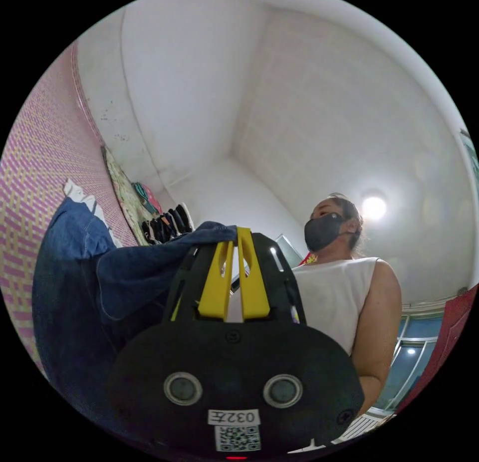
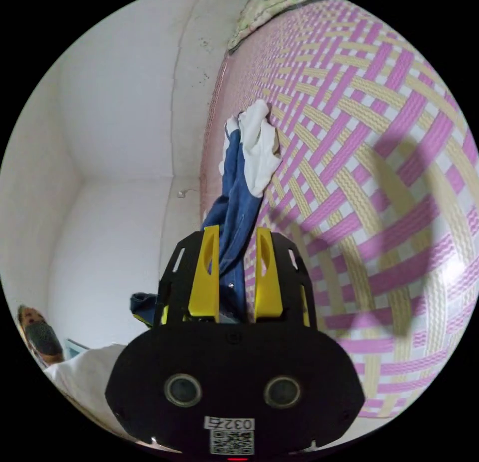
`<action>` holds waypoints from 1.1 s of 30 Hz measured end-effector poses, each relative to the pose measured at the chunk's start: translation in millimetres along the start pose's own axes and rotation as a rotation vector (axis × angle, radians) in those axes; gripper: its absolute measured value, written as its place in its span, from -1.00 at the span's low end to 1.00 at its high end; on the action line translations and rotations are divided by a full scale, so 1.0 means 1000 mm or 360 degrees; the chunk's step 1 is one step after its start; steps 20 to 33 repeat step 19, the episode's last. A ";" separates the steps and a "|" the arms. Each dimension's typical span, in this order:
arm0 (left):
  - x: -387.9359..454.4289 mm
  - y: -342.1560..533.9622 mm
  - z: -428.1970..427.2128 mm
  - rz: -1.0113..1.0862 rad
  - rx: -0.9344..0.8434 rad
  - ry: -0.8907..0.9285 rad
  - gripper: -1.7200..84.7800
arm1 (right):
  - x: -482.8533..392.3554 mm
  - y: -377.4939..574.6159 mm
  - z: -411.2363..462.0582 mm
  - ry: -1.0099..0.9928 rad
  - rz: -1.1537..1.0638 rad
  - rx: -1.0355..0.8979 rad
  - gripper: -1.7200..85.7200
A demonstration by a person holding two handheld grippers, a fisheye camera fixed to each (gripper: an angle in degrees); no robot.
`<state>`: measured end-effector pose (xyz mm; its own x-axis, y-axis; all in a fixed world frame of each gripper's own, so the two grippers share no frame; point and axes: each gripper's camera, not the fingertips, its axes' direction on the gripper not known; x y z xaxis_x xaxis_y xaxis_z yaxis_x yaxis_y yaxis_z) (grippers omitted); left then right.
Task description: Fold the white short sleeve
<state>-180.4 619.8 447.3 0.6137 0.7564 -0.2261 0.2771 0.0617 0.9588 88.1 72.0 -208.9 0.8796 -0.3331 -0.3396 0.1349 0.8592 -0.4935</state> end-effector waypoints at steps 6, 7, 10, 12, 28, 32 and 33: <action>0.024 0.011 -0.028 0.0125 0.0040 -0.0021 -0.98 | 0.052 -0.019 0.011 -0.0112 0.0345 0.0018 -0.68; 0.030 0.013 -0.031 0.0167 0.0046 -0.0013 -0.98 | 0.056 -0.022 0.015 -0.0096 0.0370 0.0032 -0.68; 0.045 0.015 -0.035 0.0264 0.0063 0.0012 -0.98 | 0.061 -0.033 0.025 -0.0109 0.0448 0.0073 -0.69; 0.052 0.015 -0.034 0.0308 0.0059 0.0010 -0.98 | 0.065 -0.038 0.032 -0.0111 0.0508 0.0100 -0.71; 0.056 0.015 -0.018 0.0394 0.0050 0.0044 -0.98 | 0.091 -0.048 0.027 -0.0498 0.0673 0.0322 -0.95; 0.056 0.015 -0.018 0.0394 0.0050 0.0044 -0.98 | 0.091 -0.048 0.027 -0.0498 0.0673 0.0322 -0.95; 0.056 0.015 -0.018 0.0394 0.0050 0.0044 -0.98 | 0.091 -0.048 0.027 -0.0498 0.0673 0.0322 -0.95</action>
